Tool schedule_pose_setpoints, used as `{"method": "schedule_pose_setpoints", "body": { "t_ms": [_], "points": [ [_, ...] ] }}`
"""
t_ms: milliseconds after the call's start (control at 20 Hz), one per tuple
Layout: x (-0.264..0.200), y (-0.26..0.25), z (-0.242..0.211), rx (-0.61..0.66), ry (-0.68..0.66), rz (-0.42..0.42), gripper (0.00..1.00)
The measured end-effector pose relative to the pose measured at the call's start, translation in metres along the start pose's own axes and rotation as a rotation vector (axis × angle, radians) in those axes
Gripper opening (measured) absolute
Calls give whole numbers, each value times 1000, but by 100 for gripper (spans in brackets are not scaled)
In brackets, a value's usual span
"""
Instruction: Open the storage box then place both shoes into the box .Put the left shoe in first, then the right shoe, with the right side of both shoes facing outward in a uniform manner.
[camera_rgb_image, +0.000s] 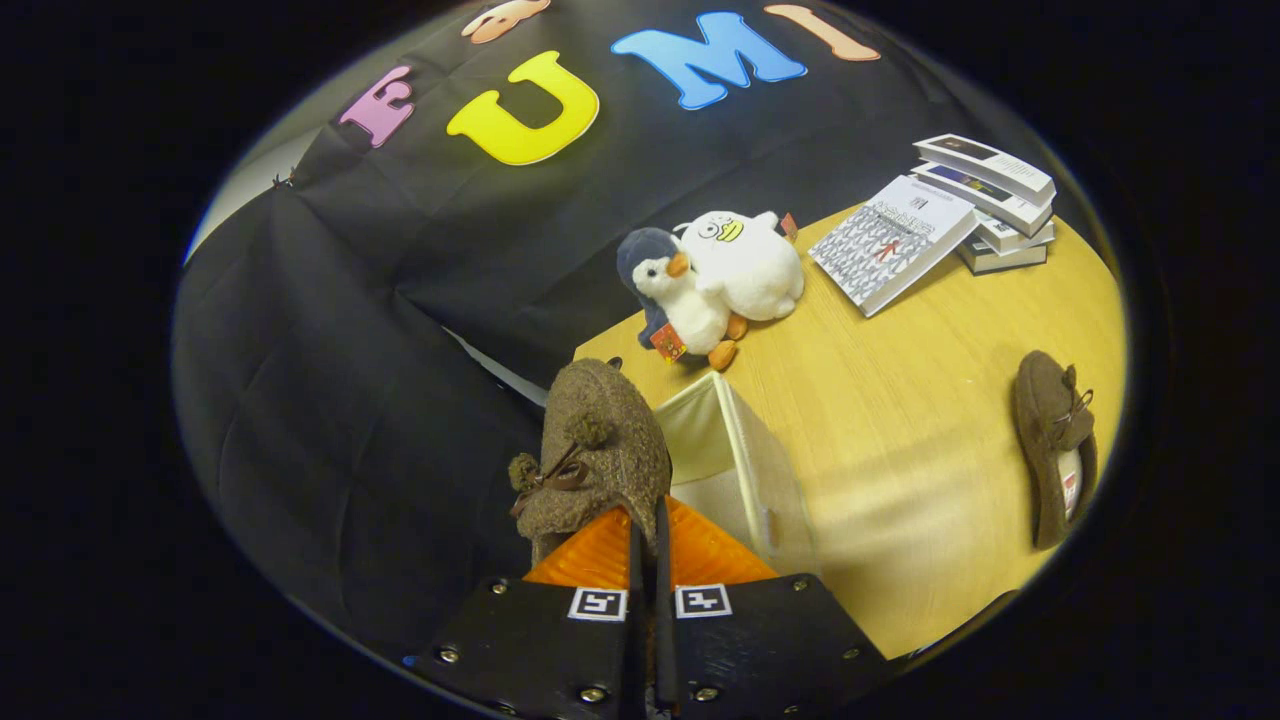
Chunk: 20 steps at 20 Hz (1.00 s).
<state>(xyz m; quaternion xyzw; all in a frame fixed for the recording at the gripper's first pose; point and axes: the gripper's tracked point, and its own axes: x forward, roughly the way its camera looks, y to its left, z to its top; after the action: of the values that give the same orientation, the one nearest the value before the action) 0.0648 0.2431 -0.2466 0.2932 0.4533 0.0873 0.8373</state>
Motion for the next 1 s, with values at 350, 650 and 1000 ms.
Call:
{"method": "schedule_pose_setpoints", "body": {
  "t_ms": [350, 650, 1000],
  "points": [
    [35, 12, -47, 19, 54, -29, 3],
    [48, 9, -73, -9, 93, -56, 3],
    [23, 30, -46, -205, 19, 30, 98]
  ]
}}
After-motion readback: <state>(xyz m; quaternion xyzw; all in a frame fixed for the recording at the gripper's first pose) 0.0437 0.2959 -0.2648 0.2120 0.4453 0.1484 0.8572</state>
